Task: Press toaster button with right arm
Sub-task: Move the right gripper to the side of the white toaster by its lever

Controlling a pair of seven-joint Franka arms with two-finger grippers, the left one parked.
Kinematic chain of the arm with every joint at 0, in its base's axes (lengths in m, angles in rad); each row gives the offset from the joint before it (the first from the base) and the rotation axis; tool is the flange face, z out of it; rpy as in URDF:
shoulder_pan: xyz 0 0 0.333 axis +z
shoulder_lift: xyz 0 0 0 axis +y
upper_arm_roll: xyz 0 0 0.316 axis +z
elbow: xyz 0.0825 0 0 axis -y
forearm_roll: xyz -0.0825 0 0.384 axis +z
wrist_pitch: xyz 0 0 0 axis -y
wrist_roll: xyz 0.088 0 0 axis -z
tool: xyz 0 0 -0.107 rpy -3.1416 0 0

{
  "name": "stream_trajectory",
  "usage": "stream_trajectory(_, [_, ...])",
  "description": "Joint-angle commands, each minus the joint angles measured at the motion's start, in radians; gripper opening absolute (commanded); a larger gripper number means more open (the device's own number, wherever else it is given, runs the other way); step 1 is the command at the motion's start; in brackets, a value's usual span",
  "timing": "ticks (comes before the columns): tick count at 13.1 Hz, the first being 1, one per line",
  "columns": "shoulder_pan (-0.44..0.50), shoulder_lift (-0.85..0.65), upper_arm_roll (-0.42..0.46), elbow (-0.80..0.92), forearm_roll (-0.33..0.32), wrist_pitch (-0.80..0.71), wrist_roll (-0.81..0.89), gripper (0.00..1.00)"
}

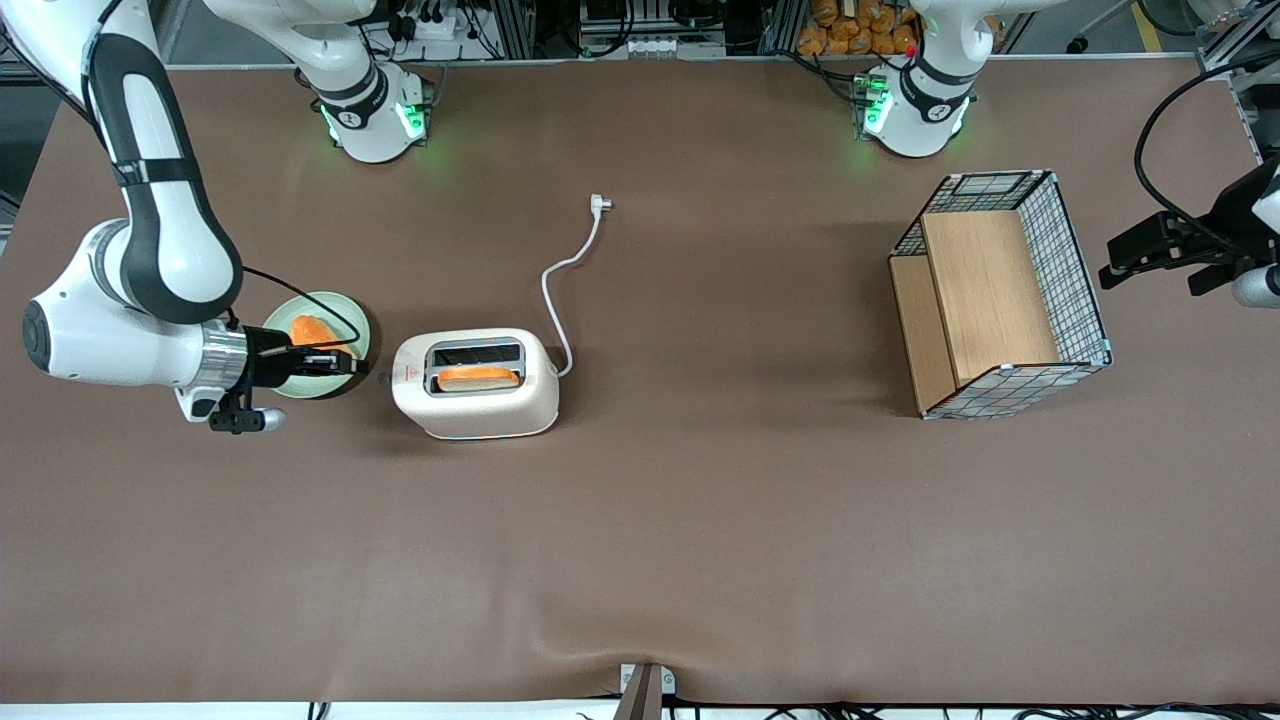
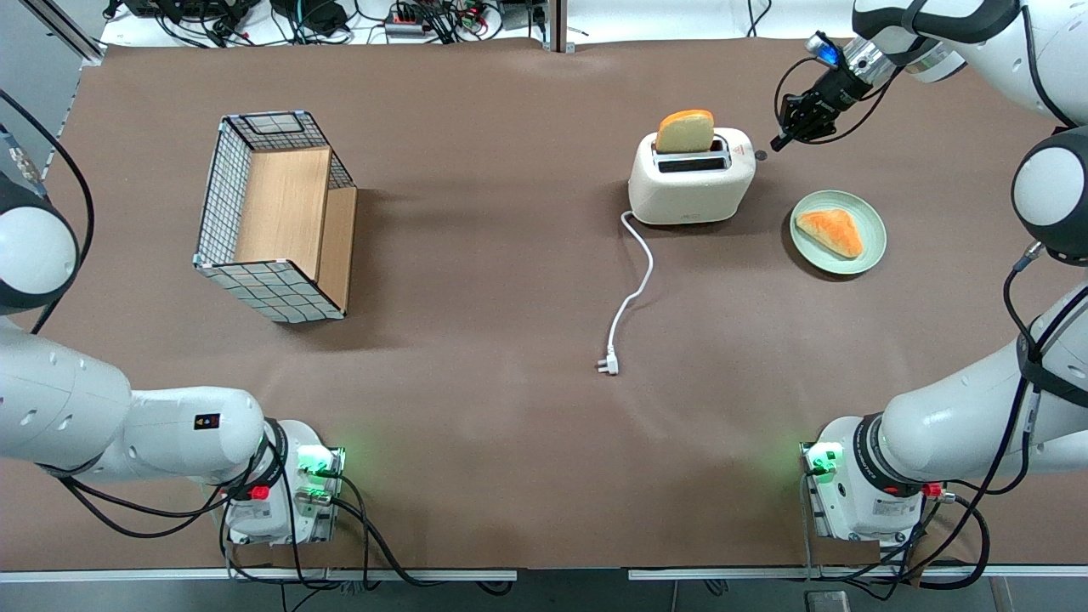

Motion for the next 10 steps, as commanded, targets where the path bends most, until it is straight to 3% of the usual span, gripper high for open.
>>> stream_trajectory(1, [-0.001, 0.002, -0.001, -0.016, 0.051, 0.025, -0.03, 0.0])
stream_trajectory(10, [0.003, 0.036, -0.001, -0.016, 0.092, 0.071, -0.051, 0.0])
